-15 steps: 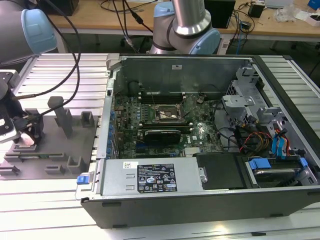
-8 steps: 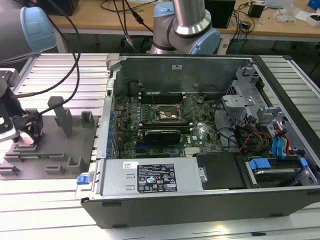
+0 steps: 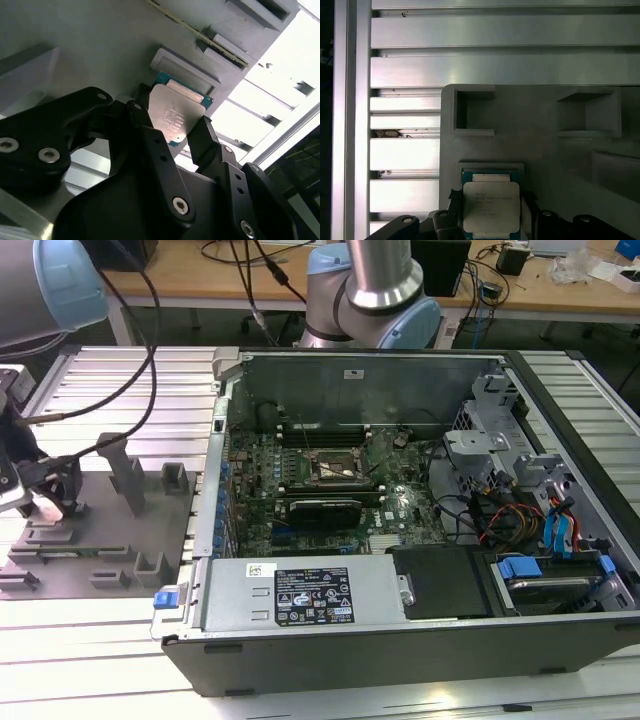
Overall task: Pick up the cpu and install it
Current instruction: 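Pick up the cpu and move it towards the insertion slot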
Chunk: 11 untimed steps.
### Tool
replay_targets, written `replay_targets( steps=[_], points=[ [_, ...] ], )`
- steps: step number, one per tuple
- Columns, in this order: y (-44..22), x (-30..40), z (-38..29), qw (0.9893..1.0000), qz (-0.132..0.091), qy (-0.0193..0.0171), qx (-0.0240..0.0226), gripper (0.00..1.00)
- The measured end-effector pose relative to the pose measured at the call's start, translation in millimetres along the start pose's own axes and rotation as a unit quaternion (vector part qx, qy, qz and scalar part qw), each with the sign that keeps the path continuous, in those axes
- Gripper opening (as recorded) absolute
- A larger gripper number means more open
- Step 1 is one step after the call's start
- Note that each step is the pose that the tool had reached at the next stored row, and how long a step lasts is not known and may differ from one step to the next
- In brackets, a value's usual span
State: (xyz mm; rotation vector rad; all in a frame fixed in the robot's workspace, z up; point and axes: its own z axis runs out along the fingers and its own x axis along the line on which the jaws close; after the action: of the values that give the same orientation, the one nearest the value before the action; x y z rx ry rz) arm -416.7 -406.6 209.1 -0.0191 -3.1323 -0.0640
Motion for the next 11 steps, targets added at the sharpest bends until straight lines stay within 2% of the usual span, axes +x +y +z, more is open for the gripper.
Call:
replay_targets(
  steps=[2, 8, 11],
  points=[
    [0.5, 0.1, -7.4, 1.0000, 0.000, 0.0000, 0.0000, 0.55],
    [2.9, 0.2, -24.2, 1.0000, 0.000, 0.0000, 0.0003, 0.55],
    [3.8, 0.3, -29.9, 1.0000, 0.000, 0.0000, 0.0004, 0.55]
  ],
)
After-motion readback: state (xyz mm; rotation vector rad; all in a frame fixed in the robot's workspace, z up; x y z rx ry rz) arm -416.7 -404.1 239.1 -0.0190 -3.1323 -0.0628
